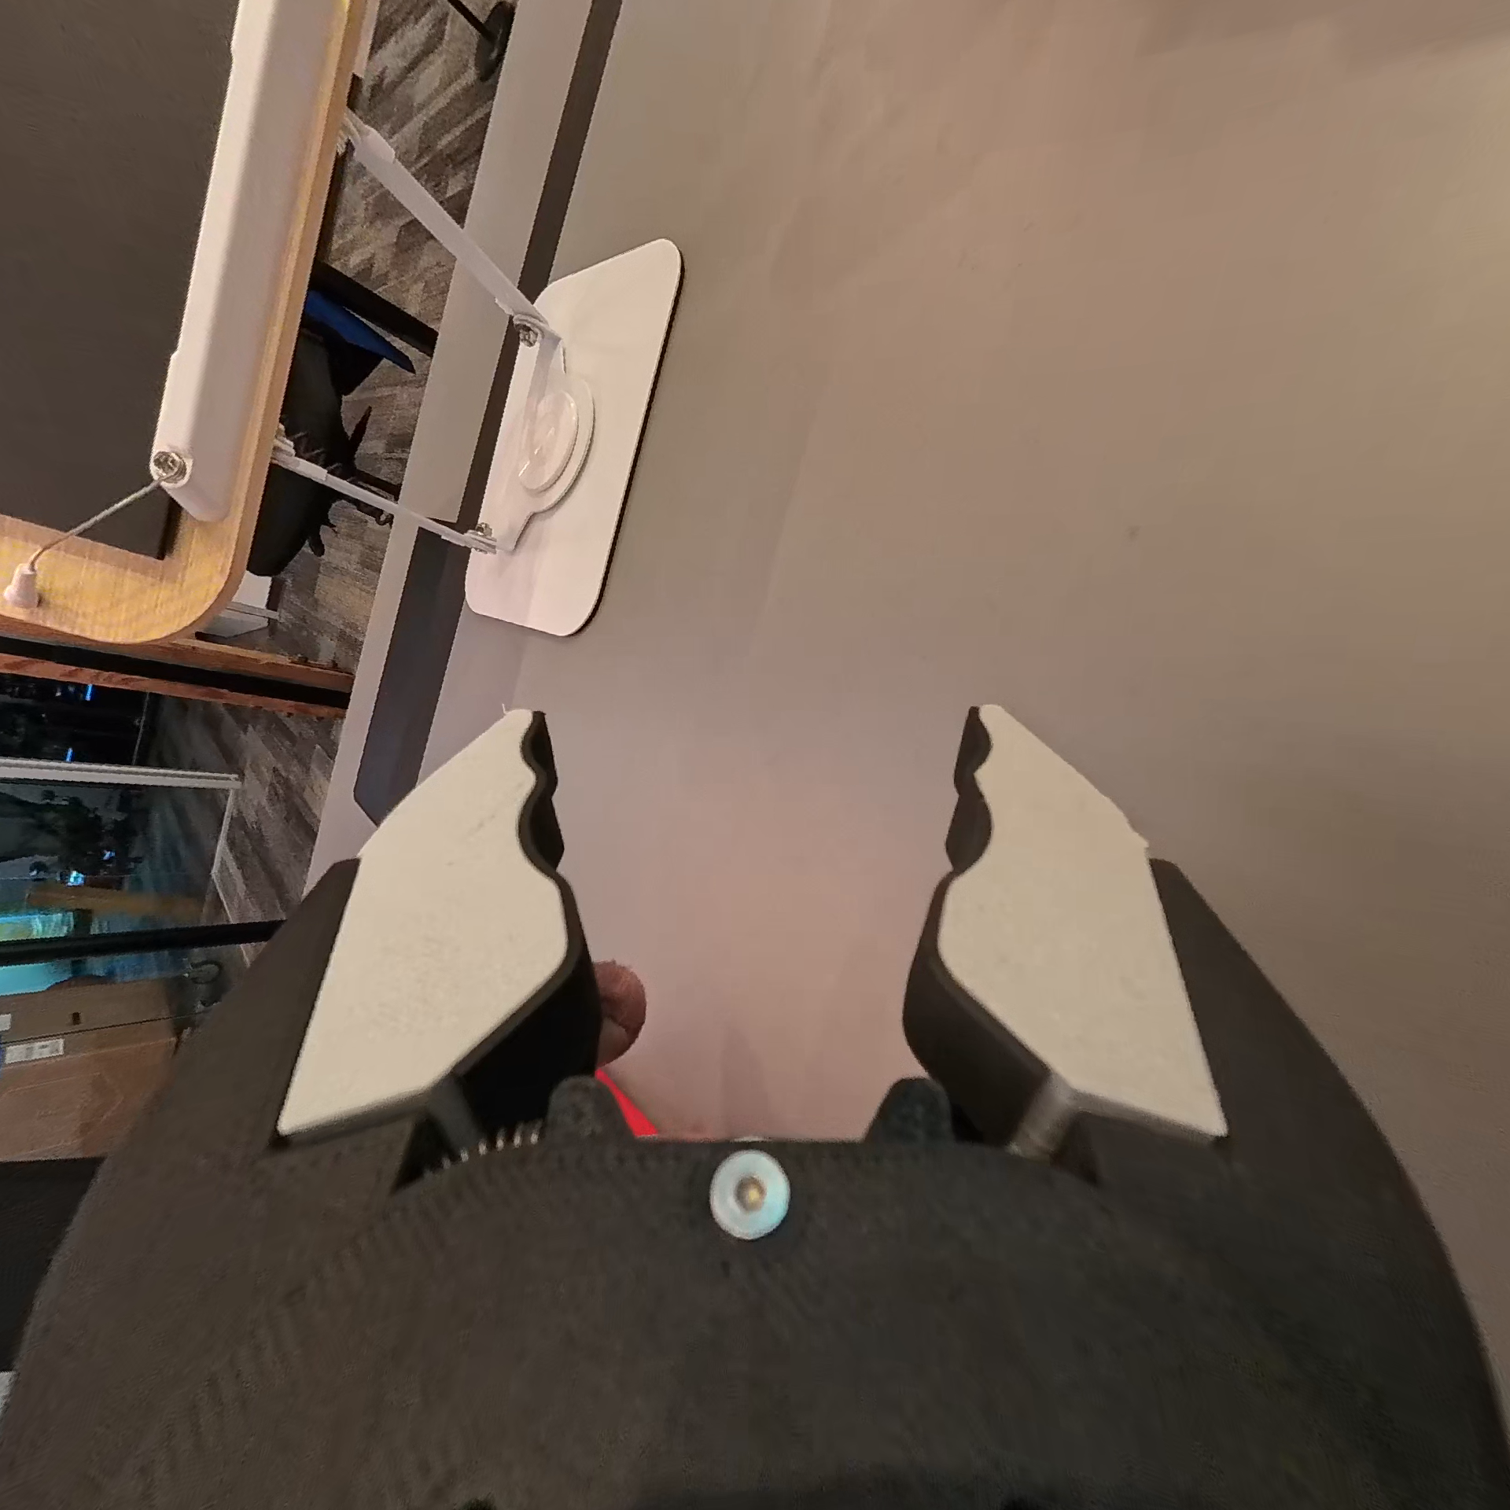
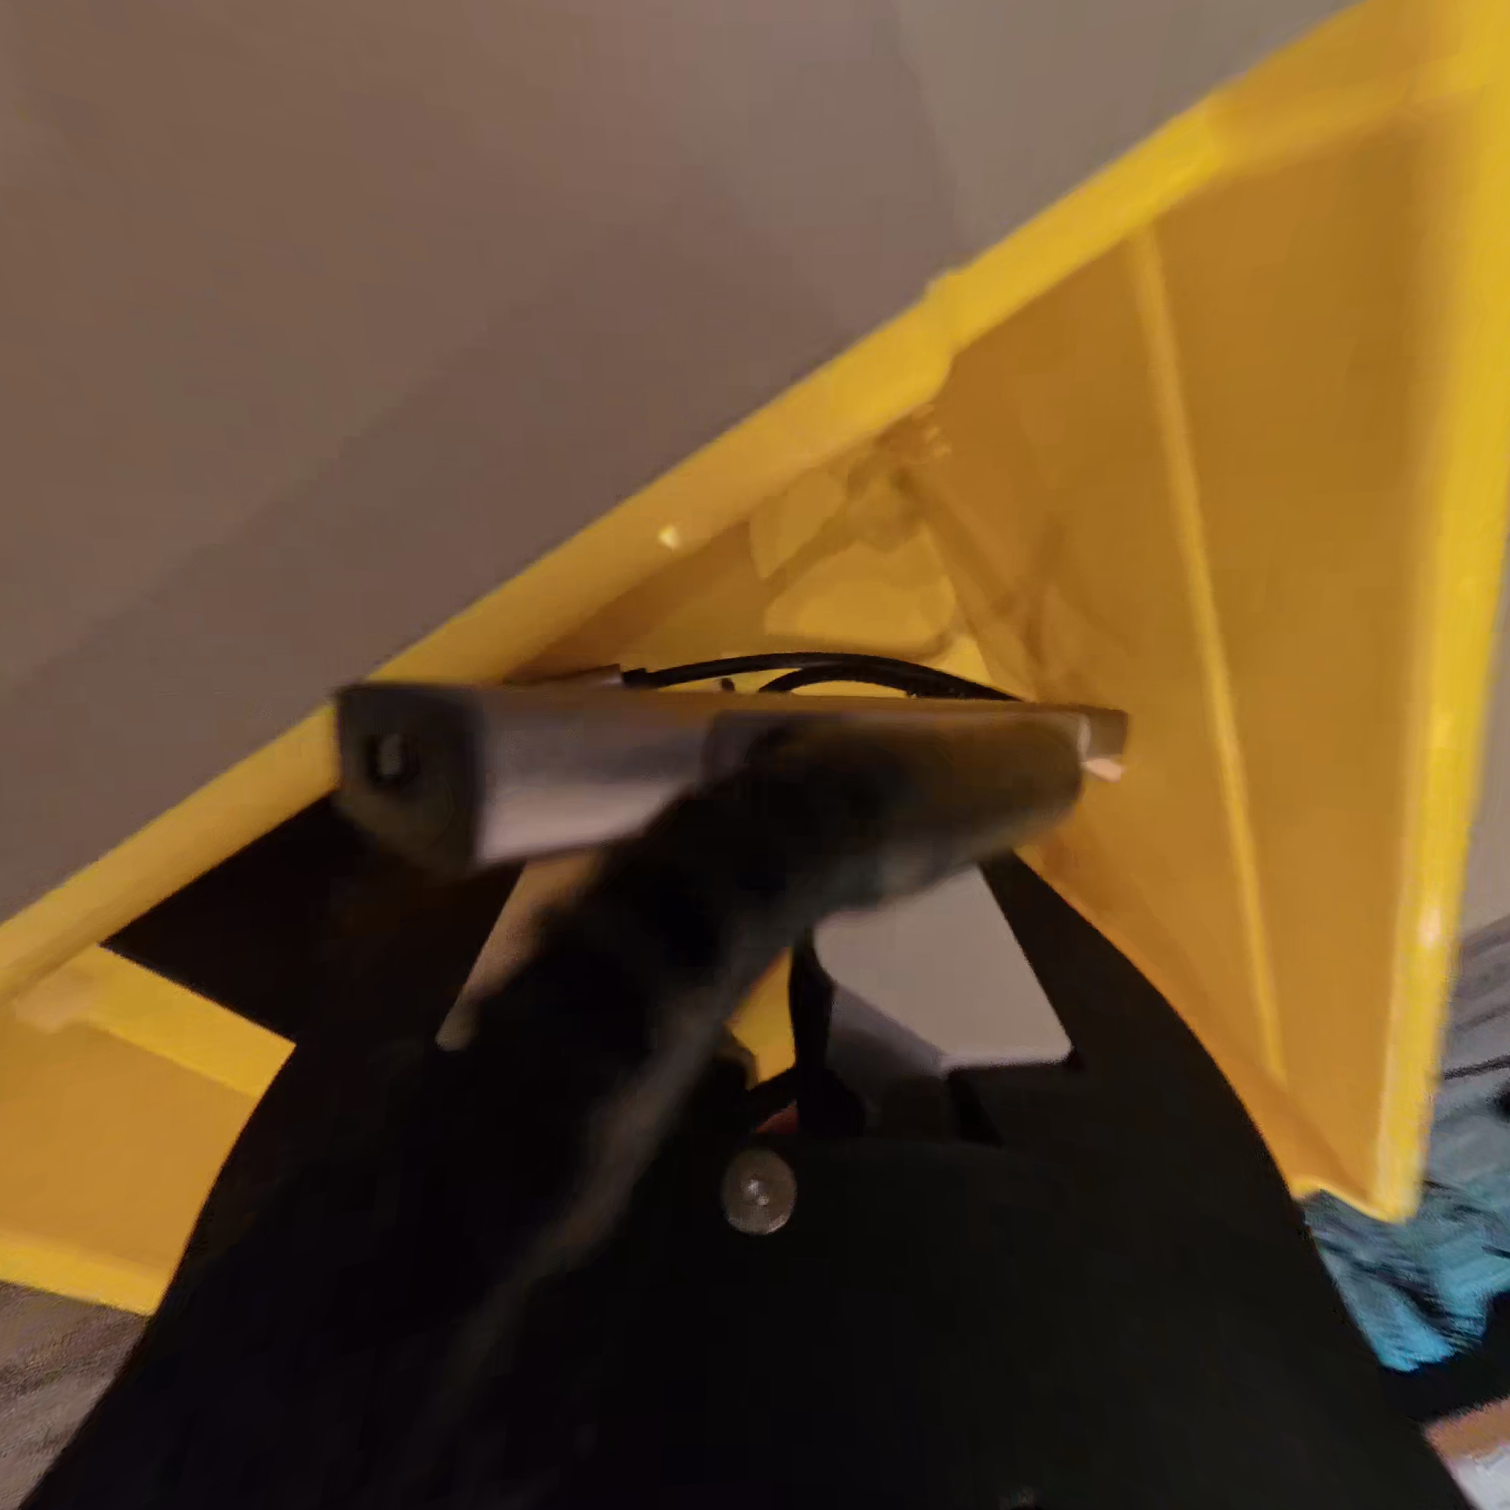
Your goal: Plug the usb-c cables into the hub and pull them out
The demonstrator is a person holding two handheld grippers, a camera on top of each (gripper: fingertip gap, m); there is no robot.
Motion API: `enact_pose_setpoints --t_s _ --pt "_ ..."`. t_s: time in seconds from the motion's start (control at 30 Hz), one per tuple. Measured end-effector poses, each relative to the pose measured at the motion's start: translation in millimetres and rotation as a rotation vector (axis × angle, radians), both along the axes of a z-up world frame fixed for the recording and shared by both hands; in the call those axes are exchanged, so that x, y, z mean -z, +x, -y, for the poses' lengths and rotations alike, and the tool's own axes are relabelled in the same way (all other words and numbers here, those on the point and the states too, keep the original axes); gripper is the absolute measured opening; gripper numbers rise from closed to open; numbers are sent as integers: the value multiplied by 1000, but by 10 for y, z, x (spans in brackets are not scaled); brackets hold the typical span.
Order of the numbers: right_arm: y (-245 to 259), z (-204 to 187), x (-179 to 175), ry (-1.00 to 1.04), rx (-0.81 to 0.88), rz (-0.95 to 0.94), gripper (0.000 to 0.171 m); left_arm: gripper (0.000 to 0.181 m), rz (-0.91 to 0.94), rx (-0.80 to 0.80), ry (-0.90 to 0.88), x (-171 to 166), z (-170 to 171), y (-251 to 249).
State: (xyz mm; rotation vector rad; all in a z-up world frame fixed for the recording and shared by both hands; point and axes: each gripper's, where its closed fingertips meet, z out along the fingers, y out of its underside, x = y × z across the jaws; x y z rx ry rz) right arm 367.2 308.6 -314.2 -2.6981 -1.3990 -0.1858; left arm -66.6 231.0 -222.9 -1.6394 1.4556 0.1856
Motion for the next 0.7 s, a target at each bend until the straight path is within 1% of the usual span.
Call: enact_pose_setpoints --t_s 0.03,0.1,0.17,0.27,0.3,0.37,0.43,0.5,0.57,0.7 --pt "5 -35 -40 25 -47 23 19 93 0 1 0 -3 2 -1" --pt "7 -20 -129 30 -126 54 22 93 3 0 -2 -7 -2 -8" --pt "31 13 -214 20 -169 83 26 93 2 -3 -3 -4 -15 -19" --pt "16 31 -336 22 -189 69 30 93 0 -4 -7 9 -19 -26" --pt "32 44 -369 17 -194 77 36 93 -2 -3 -9 15 -16 -25" --pt "97 56 -440 14 -218 125 40 93 -7 -1 -12 31 -12 -22" --pt "94 117 -489 -26 -192 114 43 93 -9 0 -15 41 -13 -18" --pt "114 167 -528 -63 -139 106 58 93 -13 1 -19 57 -11 -14" --pt "268 173 -583 -70 -146 212 66 93 -18 3 -23 71 -5 -11" --pt "365 108 -804 -8 -103 276 65 93 -22 5 -25 80 -1 -15"
